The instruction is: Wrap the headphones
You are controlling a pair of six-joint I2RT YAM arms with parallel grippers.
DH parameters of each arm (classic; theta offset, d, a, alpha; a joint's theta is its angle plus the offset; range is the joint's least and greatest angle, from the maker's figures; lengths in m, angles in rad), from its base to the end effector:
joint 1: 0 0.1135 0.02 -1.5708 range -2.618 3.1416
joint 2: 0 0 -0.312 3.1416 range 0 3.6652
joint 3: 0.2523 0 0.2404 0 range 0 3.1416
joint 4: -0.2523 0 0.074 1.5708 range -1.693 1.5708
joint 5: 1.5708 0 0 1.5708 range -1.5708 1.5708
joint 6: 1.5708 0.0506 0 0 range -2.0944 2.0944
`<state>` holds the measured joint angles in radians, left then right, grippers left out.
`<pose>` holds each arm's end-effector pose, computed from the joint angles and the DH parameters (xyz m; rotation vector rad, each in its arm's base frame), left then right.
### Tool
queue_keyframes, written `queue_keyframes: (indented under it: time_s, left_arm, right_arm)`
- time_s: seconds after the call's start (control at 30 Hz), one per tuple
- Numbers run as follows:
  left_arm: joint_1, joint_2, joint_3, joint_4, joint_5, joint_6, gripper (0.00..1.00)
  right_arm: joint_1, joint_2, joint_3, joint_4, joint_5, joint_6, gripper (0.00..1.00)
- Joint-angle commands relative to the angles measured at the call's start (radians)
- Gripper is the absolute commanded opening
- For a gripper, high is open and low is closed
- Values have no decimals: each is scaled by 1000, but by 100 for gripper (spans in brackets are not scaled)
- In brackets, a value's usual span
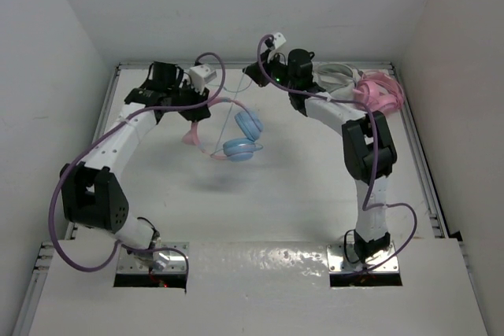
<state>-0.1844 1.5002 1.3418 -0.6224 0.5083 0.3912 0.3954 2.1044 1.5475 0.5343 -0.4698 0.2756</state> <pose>0.3113 -0.0831 0.3641 0.8785 2.1030 -0.4880 0.4776 0.2242 0.3073 -0.4755 1.5951 0.8879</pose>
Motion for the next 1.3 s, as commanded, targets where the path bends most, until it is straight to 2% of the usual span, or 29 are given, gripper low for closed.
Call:
queue_keyframes:
  time_s: [0.0,0.17,0.2,0.3,0.4,0.57,0.67,0.8,0.87,0.93,1.03,1.1,1.2,1.27]
  left_arm:
    - [-46,34,-22,-42,-17,69,0]
    - [-46,38,-84,93,-178,17,0]
    - [-46,54,-87,105,-235,11,0]
    - [-46,89,-79,148,-347,-23,0]
    - [-44,109,-76,200,-437,-32,0]
    - [-46,166,-27,211,-503,-18,0]
    - [-46,190,-23,265,-617,-25,0]
    - [-44,172,-30,372,-767,-26,0]
    - [-40,141,-36,429,-809,-15,0]
    - [-40,112,-33,460,-833,14,0]
    - [-40,94,-24,475,-858,31,0]
    - [-41,86,-23,490,-884,34,0]
    - [-41,84,-29,513,-899,12,0]
    - [-41,88,-33,520,-889,-15,0]
  right_arm:
    - [-13,-55,43,-38,13,-45,0]
    - [-7,-135,42,-178,23,-140,0]
    - [5,-147,48,-259,23,-163,0]
    - [48,-194,65,-452,63,-321,0]
    - [86,-250,40,-534,129,-412,0]
    - [150,-313,16,-649,187,-470,0]
    - [215,-322,63,-868,265,-553,0]
    - [243,-325,121,-1078,286,-561,0]
    - [241,-348,91,-1106,325,-567,0]
    - [243,-380,21,-1064,466,-581,0]
    - [243,-383,23,-1092,465,-587,0]
    - [244,-379,58,-1129,381,-563,0]
    - [287,-376,60,-1097,300,-515,0]
    - [339,-376,46,-1029,153,-449,0]
